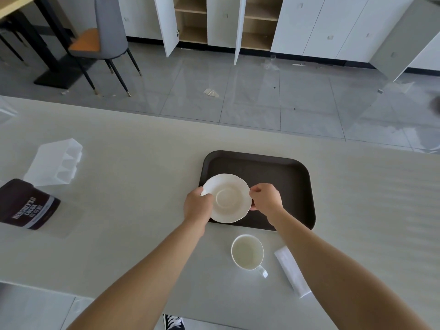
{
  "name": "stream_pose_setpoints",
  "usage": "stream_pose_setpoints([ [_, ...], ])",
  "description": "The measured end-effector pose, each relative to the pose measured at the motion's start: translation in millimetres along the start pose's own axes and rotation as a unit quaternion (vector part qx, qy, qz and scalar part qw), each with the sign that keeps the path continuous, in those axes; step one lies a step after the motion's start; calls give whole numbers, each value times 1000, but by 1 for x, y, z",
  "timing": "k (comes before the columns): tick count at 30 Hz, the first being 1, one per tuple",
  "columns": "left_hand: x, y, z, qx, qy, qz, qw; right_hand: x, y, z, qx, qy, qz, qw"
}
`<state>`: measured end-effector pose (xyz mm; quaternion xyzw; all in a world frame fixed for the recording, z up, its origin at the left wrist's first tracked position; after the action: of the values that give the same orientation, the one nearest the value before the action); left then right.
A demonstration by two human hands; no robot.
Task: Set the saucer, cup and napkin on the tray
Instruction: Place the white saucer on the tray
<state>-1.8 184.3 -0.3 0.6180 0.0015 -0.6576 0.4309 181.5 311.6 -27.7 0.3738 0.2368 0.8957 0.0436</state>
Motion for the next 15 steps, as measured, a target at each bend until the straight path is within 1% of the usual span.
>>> stream_pose_setpoints([
  [3,0,1,15,-15,-40,-43,998,-5,6,7,-1,-17,9,1000],
  [4,0,0,22,-26,-72,-58,995,-7,10,10,-3,-25,13,1000],
  [6,6,-6,35,-50,-172,-74,981,-14,19,17,-2,-36,25,999],
  [8,15,-11,48,-68,-265,-119,954,-19,33,24,3,-39,43,998],
  [10,23,-14,57,-74,-368,-165,912,-25,51,31,-1,-43,58,997],
  [13,47,-21,68,-77,-498,-154,850,-39,79,39,-13,-48,73,996],
  [15,60,-20,68,-70,-530,-151,832,-50,98,42,-2,-47,78,996],
])
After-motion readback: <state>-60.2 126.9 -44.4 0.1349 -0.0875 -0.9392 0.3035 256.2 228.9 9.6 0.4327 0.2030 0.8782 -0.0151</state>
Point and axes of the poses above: each hand's wrist, its own y-axis away from the middle knuckle, its own z-axis out of the back of the hand, x = y × z, the point moved 6 cm from there along -y, towards the middle knuckle, and after that the axes turned 1 degree about -z, right-handed, at the moved point
